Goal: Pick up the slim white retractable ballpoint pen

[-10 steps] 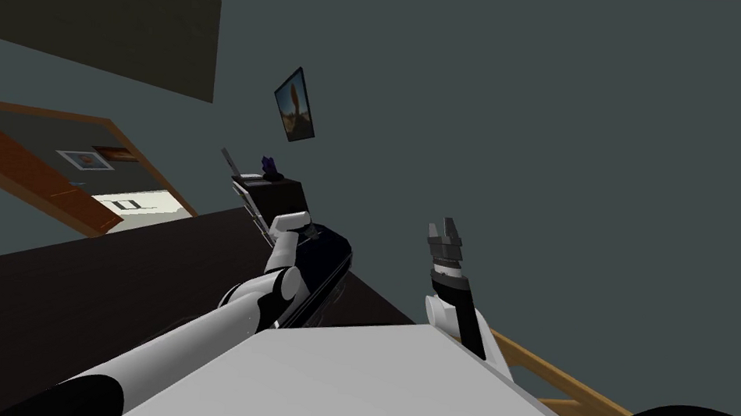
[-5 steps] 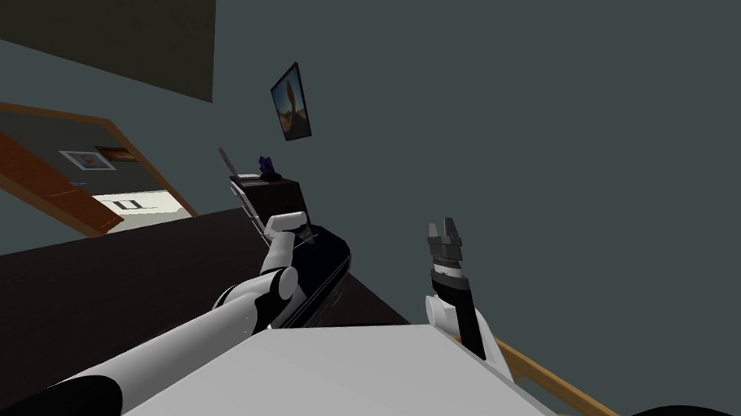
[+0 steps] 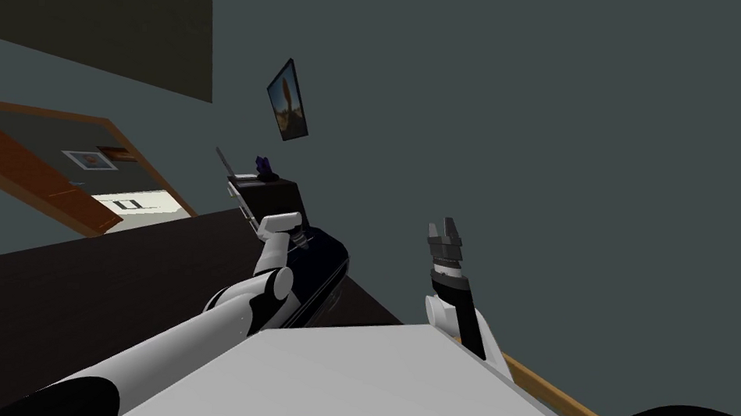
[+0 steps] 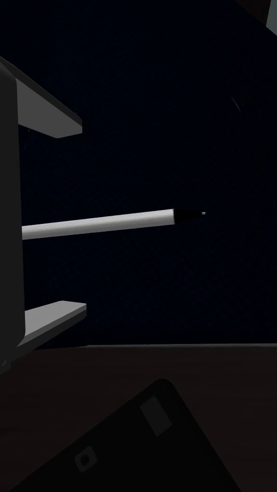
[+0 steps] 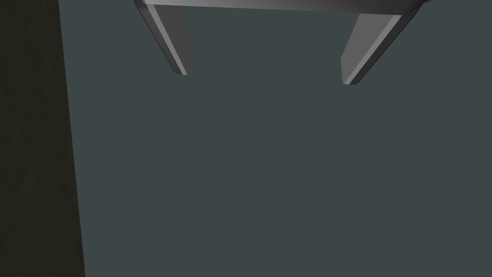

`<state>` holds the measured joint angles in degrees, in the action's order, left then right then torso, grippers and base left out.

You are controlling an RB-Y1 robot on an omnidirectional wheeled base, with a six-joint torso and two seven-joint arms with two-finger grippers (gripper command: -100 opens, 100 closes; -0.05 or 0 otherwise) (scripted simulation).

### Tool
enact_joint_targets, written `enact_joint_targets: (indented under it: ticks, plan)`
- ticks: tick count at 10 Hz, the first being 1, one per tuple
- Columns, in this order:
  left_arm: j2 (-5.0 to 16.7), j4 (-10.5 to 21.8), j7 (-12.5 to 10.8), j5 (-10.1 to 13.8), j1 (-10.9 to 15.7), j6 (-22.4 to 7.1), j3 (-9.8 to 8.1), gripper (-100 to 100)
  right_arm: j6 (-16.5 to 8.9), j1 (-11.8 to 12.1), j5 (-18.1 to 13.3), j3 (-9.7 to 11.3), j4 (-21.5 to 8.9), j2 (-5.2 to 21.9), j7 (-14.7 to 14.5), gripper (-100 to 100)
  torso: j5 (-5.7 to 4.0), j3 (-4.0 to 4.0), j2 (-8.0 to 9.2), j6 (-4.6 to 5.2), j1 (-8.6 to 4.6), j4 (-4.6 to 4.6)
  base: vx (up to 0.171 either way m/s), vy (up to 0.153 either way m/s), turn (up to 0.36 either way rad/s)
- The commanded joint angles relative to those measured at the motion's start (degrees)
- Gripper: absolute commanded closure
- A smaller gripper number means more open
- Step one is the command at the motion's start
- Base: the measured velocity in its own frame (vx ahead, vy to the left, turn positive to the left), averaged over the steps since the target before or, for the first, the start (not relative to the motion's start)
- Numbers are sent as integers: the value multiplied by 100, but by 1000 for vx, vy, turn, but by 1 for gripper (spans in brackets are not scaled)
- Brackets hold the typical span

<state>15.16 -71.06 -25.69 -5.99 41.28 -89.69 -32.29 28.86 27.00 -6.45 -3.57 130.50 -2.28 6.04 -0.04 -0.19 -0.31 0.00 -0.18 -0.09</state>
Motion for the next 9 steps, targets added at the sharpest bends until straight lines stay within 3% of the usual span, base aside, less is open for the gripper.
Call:
enact_joint_targets:
  ticks: [1, 6, 8, 9]
  plan:
    - [45, -120, -74, -58, -82, -273, -20, -100, 0, 0, 0, 0, 0, 0, 0, 0, 0, 0, 0, 0, 0, 0, 66, -40, 7]
    - [216, -177, -270, -193, -197, -857, -80, -100, 0, 0, 0, 0, 0, 0, 0, 0, 2, 6, 11, 0, 8, 2, 57, -29, 5]
    - [246, -186, -308, -215, -216, -990, -93, -100, 0, 0, 0, 0, 0, 0, 0, 0, 2, 6, 11, 0, 9, 2, 45, -24, 4]
    - [243, -122, -305, -212, -180, -902, -83, -100, 0, 0, 0, 0, 0, 0, 0, 0, 2, 8, 14, 0, 11, 3, 17, -9, 1]
